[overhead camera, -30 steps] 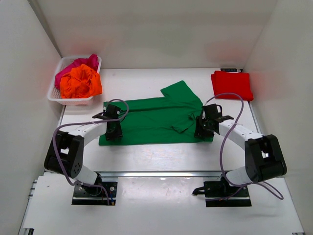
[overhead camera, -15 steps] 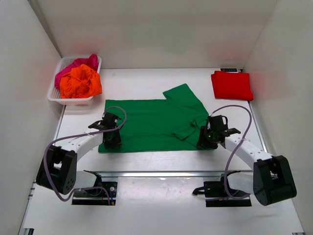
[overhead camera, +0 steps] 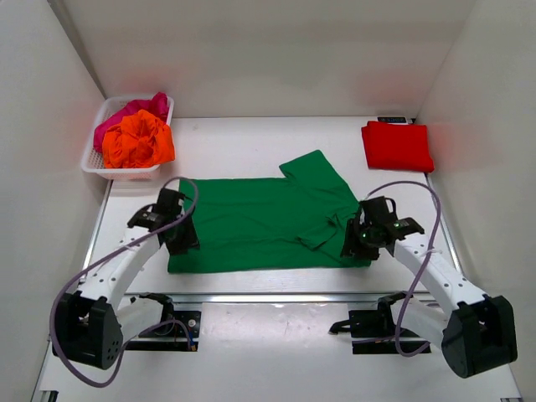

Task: Fold and stack the t-shirts
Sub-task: Fold the flattened tshirt in 1/3 of the way, then grap the side of the flattened tshirt furthest away from the robot with both arms, then fold the other side of the tshirt into a rectangle

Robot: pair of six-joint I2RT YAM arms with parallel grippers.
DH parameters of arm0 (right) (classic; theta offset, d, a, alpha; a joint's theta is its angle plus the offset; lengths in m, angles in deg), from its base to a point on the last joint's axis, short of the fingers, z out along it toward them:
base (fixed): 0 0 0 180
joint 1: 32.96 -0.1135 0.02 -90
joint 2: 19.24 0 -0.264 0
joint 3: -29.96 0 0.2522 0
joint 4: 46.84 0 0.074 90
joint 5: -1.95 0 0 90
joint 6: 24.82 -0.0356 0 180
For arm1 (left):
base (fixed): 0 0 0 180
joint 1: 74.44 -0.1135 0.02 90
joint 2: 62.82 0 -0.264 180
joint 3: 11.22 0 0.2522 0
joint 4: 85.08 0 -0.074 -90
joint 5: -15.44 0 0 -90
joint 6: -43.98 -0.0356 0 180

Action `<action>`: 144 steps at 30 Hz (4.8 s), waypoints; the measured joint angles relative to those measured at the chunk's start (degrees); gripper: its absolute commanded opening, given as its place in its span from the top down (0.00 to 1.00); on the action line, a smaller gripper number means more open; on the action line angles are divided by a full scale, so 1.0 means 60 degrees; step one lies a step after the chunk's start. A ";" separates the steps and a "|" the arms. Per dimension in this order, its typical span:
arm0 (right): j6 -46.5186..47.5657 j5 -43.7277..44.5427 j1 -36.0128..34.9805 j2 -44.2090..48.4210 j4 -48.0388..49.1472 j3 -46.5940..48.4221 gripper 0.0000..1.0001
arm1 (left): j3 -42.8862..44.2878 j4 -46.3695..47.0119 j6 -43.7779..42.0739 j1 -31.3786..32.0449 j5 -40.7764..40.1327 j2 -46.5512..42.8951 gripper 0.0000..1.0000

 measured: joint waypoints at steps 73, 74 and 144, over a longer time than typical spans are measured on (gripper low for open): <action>0.3082 -0.0641 0.0940 -1.4531 0.0652 1.6316 1.00 | 0.7850 0.3767 -0.1869 -0.2178 -0.1260 0.9482 1.00; 0.3093 -0.0703 0.0994 -1.4302 0.0707 1.5985 1.00 | 0.7610 0.3945 -0.1905 -0.2208 -0.1257 0.9289 1.00; 0.2320 -0.1741 0.1399 0.0765 0.3016 -0.0659 0.99 | 0.0962 0.3923 -0.1821 -0.2750 -0.0758 0.3472 1.00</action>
